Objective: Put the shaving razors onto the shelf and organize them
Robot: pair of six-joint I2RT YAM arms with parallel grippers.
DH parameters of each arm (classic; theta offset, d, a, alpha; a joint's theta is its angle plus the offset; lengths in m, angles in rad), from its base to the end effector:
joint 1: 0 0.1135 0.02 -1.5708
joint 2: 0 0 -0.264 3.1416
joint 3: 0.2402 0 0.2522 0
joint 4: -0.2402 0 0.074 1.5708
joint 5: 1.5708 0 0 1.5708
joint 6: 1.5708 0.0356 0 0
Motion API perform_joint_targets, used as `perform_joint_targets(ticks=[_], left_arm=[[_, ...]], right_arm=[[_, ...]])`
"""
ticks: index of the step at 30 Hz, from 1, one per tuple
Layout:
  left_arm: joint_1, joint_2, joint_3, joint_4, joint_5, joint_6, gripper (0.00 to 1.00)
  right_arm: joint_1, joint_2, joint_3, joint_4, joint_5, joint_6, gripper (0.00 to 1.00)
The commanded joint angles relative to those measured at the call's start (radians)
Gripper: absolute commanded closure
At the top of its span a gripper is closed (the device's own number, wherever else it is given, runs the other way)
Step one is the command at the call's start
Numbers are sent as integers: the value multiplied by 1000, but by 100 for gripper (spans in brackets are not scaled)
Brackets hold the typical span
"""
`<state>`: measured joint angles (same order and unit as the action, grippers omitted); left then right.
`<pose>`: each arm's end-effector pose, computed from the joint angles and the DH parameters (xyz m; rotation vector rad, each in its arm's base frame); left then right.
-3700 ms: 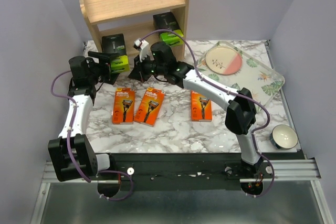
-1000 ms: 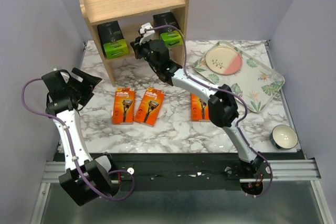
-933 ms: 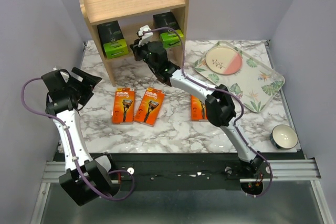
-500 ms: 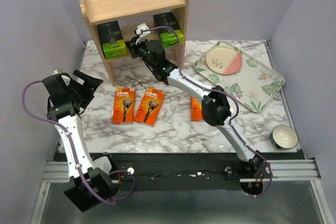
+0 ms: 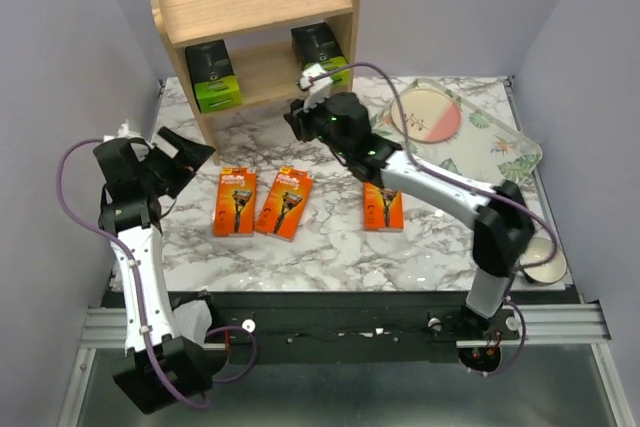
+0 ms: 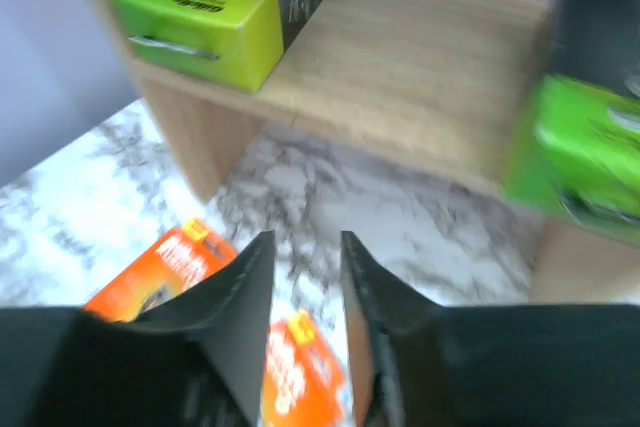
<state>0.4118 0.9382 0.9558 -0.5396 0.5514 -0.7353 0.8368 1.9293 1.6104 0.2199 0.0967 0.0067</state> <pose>0.1891 0.0622 0.3387 -0.8391 1.9236 -0.7712 0.3194 0.3489 0.3301 -0.6166 1.5838 0.5545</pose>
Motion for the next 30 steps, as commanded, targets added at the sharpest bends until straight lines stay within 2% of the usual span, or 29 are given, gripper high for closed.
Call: perform_joint_targets(ticks=[1, 2, 5, 6, 10, 13, 14, 16, 17, 20, 28, 30], left_arm=[[-217, -78, -95, 115, 76, 62, 2], [-290, -85, -110, 125, 74, 74, 2], [-379, -73, -158, 159, 81, 92, 2], [-440, -43, -163, 174, 84, 97, 2], [-600, 87, -115, 162, 68, 190, 2], [-723, 186, -57, 116, -5, 321, 4], [-743, 204, -48, 104, -16, 350, 5], [-777, 252, -29, 58, -59, 398, 6], [-780, 263, -25, 49, -59, 404, 7], [-788, 280, -32, 44, -62, 415, 7], [-786, 278, -9, 82, -74, 369, 7], [-788, 284, -9, 87, -70, 328, 6]], right_arm=[[2, -387, -315, -161, 23, -16, 53], [1, -429, -431, -187, 31, -10, 45], [-17, -576, -585, -277, 54, 44, 34], [-31, -601, -656, -293, 57, 56, 31], [-160, -670, -737, -454, 31, 189, 28], [-287, -671, -776, -494, 8, 287, 38], [-342, -664, -784, -501, 8, 311, 54], [-392, -633, -799, -510, 3, 376, 71], [-431, -615, -803, -511, 11, 397, 83], [-481, -543, -811, -527, 29, 466, 89], [-505, -337, -738, -539, 18, 492, 89], [-475, -303, -733, -548, 14, 489, 89]])
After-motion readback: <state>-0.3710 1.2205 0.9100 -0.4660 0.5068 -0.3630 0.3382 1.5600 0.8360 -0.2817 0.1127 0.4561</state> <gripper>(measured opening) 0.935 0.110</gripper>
